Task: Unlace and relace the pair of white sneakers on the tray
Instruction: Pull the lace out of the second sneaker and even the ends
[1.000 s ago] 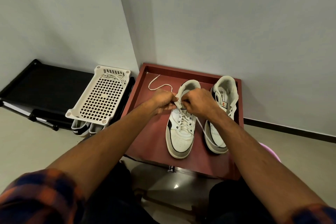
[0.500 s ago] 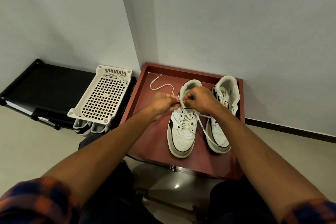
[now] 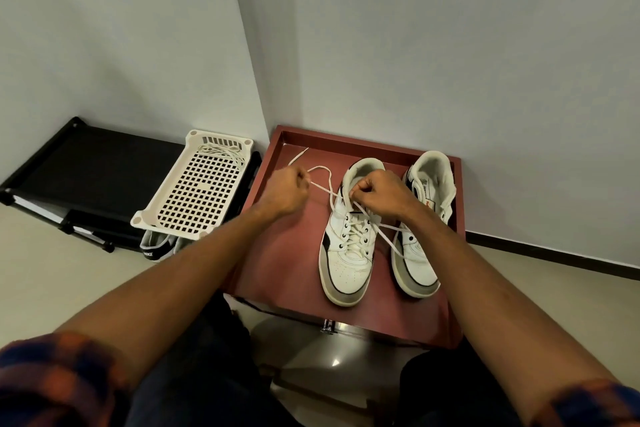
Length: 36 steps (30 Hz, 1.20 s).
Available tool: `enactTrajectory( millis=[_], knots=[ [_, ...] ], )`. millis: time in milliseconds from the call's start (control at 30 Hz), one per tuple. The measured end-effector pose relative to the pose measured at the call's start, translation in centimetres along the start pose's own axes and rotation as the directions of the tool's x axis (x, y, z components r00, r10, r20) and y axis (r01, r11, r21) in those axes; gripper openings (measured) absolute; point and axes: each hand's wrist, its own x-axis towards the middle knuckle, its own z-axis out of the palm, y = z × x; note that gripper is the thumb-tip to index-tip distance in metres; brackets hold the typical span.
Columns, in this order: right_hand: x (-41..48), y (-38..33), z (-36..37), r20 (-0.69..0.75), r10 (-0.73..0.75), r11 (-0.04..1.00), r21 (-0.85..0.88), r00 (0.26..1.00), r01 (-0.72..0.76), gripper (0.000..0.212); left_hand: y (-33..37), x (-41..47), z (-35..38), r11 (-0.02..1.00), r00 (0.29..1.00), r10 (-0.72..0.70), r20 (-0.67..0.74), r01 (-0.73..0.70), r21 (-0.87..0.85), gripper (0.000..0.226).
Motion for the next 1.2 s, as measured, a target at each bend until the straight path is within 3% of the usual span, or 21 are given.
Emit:
enactTrajectory(
  millis=[133,233,300,367,467,567,667,767,933,1033,1200],
  knots=[
    [0.1,0.4,0.3,-0.032,-0.002,0.999,0.041,0.999,0.003,0.034,-2.9,2.7,-3.2,0.990,0.969,-0.141,-0.204,0.132,-0.057,0.011],
    [0.2,0.1,0.2,-0.018,0.016,0.997,0.077,1.000,-0.015,0.050,-2.5,3.0,-3.2,0.980,0.952,-0.176,-0.249,0.146,-0.136,0.010],
    [0.4,-0.2,-0.1,0.002,0.026,0.994,0.108,1.000,-0.026,0.056,-1.2,2.3,-2.3,0.980,0.967,-0.128,-0.219,0.089,-0.180,0.010],
    [0.8,-0.2,-0.2,0.016,0.045,0.993,0.111,0.999,-0.047,0.058,-0.1,1.4,-1.1,0.995,0.984,-0.034,-0.176,0.016,-0.099,0.025],
    [1.5,-0.4,-0.4,0.044,0.088,0.990,0.104,0.995,-0.093,0.046,1.1,0.0,1.2,0.989,0.989,0.140,0.036,-0.142,0.033,0.022],
    [2.2,-0.8,-0.4,0.043,0.093,0.989,0.115,0.995,-0.097,0.034,1.8,-0.9,3.3,0.955,0.945,0.218,0.245,-0.257,0.145,0.018],
    [2.2,-1.0,-0.4,0.051,0.088,0.987,0.130,0.995,-0.094,0.022,1.8,-1.0,3.8,0.918,0.940,0.260,0.219,-0.311,0.247,0.016],
    [1.7,-0.6,-0.4,0.013,0.117,0.987,0.108,0.993,-0.117,0.029,1.5,-0.4,3.0,0.896,0.929,0.291,0.227,-0.348,0.276,0.011],
    [1.4,-0.3,-0.1,-0.042,0.155,0.984,0.099,0.987,-0.150,0.025,0.0,1.8,-1.6,0.978,0.958,0.172,0.230,-0.193,0.073,0.013],
    [1.6,-0.4,0.1,-0.046,0.163,0.982,0.106,0.986,-0.157,0.024,-1.1,2.6,-3.1,0.964,0.950,0.127,0.285,-0.186,0.188,0.013],
    [1.5,-0.4,0.2,-0.056,0.164,0.982,0.109,0.985,-0.157,0.025,0.8,1.5,-1.3,0.918,0.911,0.213,0.352,-0.310,0.247,0.046]
  ],
)
